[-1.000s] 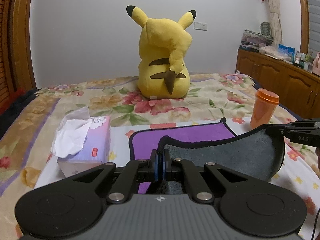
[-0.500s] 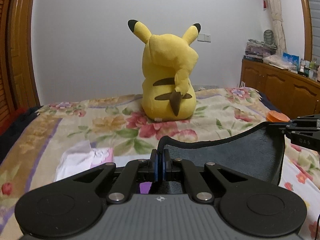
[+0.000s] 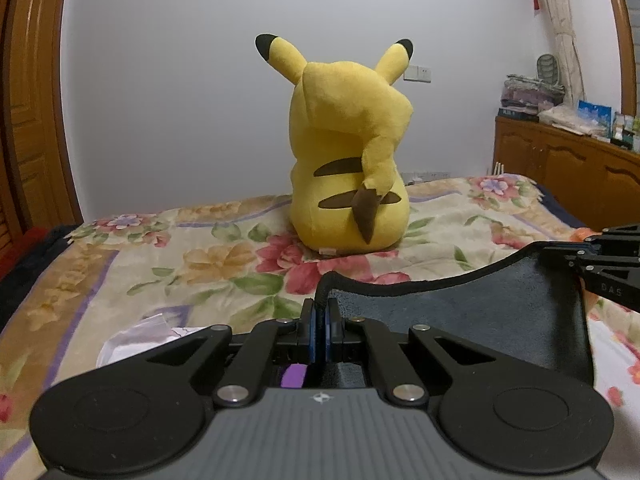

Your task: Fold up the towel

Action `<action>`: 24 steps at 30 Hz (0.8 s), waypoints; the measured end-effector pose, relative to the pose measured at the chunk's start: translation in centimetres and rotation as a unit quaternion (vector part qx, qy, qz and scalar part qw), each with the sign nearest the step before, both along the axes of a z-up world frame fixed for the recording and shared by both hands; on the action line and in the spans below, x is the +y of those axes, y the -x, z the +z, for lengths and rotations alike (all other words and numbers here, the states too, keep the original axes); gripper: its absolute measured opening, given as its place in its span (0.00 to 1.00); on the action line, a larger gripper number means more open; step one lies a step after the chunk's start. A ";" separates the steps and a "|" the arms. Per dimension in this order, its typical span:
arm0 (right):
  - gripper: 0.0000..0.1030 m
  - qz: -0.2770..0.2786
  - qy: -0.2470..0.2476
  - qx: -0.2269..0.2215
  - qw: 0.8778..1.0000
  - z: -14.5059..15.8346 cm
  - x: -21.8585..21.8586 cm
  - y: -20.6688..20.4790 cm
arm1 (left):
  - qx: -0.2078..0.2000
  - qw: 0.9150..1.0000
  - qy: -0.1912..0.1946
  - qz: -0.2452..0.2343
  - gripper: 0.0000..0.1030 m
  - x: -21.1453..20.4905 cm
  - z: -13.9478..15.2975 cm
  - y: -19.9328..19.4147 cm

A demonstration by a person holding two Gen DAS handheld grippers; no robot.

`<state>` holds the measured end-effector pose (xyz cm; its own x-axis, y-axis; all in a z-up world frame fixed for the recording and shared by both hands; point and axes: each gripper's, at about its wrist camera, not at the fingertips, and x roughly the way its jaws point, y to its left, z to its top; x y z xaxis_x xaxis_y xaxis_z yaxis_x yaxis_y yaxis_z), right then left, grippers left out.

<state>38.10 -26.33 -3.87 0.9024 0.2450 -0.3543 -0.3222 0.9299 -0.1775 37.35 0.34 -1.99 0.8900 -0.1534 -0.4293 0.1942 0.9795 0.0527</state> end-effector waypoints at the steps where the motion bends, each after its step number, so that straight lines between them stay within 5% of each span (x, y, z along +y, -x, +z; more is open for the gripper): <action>1: 0.04 -0.002 0.004 -0.001 1.000 -0.2 0.0 -0.3 | 0.001 1.000 -0.001 0.002 0.08 0.0 -0.3 -0.4; 24: 0.04 -0.019 0.013 0.069 0.997 -6.7 0.5 -5.8 | 0.083 0.996 -0.029 0.019 0.08 -0.8 -7.8 -8.2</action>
